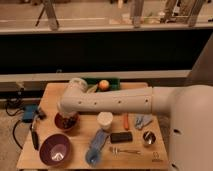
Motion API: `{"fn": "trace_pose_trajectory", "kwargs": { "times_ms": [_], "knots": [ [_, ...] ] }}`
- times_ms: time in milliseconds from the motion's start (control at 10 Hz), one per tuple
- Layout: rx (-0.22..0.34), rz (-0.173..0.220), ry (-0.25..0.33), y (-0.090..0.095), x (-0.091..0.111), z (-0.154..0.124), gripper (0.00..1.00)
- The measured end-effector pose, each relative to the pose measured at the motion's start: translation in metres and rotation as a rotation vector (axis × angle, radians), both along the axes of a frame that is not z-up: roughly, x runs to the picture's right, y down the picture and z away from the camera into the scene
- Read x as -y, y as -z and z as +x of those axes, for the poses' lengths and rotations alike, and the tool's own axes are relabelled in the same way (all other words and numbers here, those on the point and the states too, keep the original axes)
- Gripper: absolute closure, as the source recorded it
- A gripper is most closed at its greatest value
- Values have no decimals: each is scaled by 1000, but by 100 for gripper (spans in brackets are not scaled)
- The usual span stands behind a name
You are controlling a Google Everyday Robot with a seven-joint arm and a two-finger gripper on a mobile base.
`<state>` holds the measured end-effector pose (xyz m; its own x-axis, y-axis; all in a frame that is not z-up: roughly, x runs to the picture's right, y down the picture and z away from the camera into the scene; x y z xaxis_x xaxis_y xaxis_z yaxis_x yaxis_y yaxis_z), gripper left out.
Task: Place grapes in plastic cup
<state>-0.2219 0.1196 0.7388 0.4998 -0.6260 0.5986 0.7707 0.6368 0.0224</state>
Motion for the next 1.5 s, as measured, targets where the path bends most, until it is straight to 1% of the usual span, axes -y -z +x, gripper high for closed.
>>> {"fn": "trace_pose_trajectory", "kwargs": {
  "times_ms": [100,200,300,400,600,800,1100,1500],
  "knots": [
    [-9,-37,7,0,-1,-1,39],
    [-14,-61,7,-1,0,0,29],
    [-18,-80,12,-2,0,-1,22],
    [-31,-97,22,-3,0,-1,20],
    [-85,-124,41,-6,-2,1,20],
    [-111,-146,52,-10,-4,5,20],
    [-131,-170,70,-18,-8,5,20],
    [-146,-196,95,-32,-14,4,20]
  ]
}}
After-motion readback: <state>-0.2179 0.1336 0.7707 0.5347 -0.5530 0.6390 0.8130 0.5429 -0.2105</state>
